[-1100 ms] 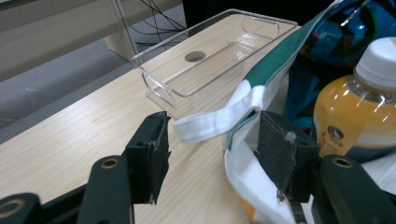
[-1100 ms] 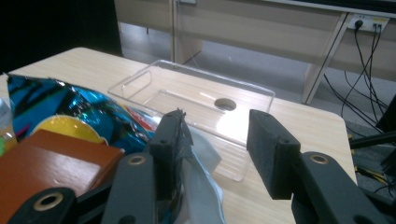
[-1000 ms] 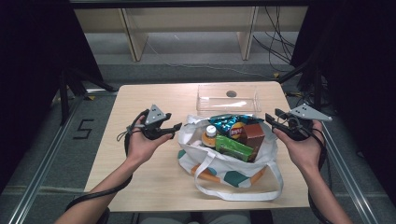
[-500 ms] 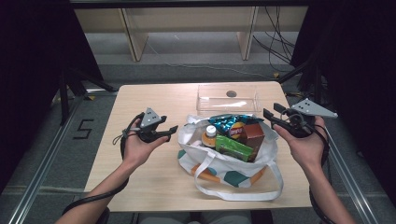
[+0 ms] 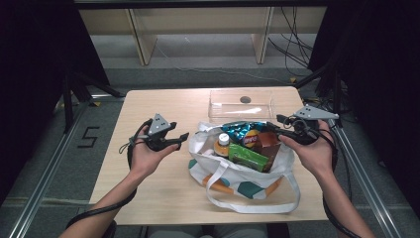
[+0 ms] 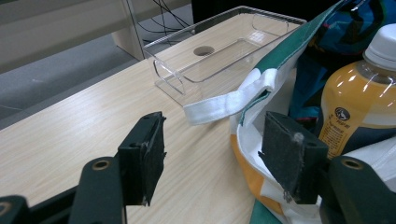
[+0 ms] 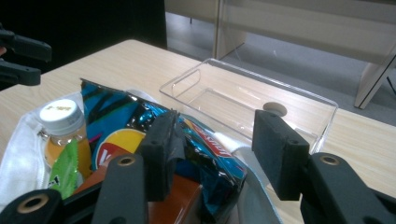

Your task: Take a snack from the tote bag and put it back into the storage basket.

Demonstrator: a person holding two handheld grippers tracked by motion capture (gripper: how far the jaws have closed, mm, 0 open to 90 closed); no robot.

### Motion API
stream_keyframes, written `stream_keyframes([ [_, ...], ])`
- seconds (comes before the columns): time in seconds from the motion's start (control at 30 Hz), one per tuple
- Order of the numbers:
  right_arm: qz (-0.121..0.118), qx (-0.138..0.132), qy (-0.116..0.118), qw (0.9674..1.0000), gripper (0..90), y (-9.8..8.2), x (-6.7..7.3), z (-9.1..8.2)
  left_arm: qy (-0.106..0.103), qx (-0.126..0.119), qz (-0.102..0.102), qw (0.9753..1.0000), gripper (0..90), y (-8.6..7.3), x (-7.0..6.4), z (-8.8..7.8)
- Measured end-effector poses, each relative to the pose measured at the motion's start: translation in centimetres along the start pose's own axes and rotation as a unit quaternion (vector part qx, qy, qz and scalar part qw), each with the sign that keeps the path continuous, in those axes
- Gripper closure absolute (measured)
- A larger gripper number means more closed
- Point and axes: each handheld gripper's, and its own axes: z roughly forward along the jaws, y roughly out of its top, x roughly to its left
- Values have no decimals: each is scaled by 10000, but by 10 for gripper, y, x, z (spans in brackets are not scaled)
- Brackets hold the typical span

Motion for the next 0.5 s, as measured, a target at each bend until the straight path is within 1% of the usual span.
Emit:
stream_keyframes([
  [0.03,-129,26,-27,9999,522,0,-2,2,9,7,16,10000,386,0,0,0],
  [0.07,-36,60,-30,10000,528,-1,-1,4,27,14,8,10000,386,1,0,0],
  [0.1,-124,83,-13,9999,533,-1,-4,6,29,19,16,10000,386,1,1,0],
  [0.13,-15,122,-8,9999,541,-1,-3,7,31,23,19,10000,386,1,1,1],
  [0.17,26,136,11,9999,553,-2,-4,9,31,12,12,10000,386,1,1,1],
  [0.2,-4,147,41,9999,564,-2,-5,10,34,14,14,10000,386,1,1,1],
  [0.23,-43,221,36,9997,574,-1,-7,11,32,15,16,10000,386,1,1,2],
  [0.27,23,265,68,9996,588,-2,-6,12,28,16,15,10000,386,1,0,2],
  [0.3,112,157,49,9998,601,-3,-6,15,24,16,17,10000,385,1,0,2],
  [0.33,-4,239,95,9997,614,-2,-9,16,2,8,-10,10000,386,1,-1,2],
  [0.37,71,301,107,9995,623,-1,-9,17,-10,16,6,10000,385,1,-1,2],
  [0.4,31,272,96,9996,633,-1,-10,19,4,32,32,10000,385,1,-1,2],
  [0.43,86,301,114,9994,647,-1,-10,20,5,39,25,10000,385,1,-1,2],
  [0.47,75,371,130,9992,682,0,-11,20,5,42,29,10000,385,1,-1,2],
  [0.5,28,410,93,9991,701,0,-12,21,7,41,34,10000,385,1,-1,2],
])
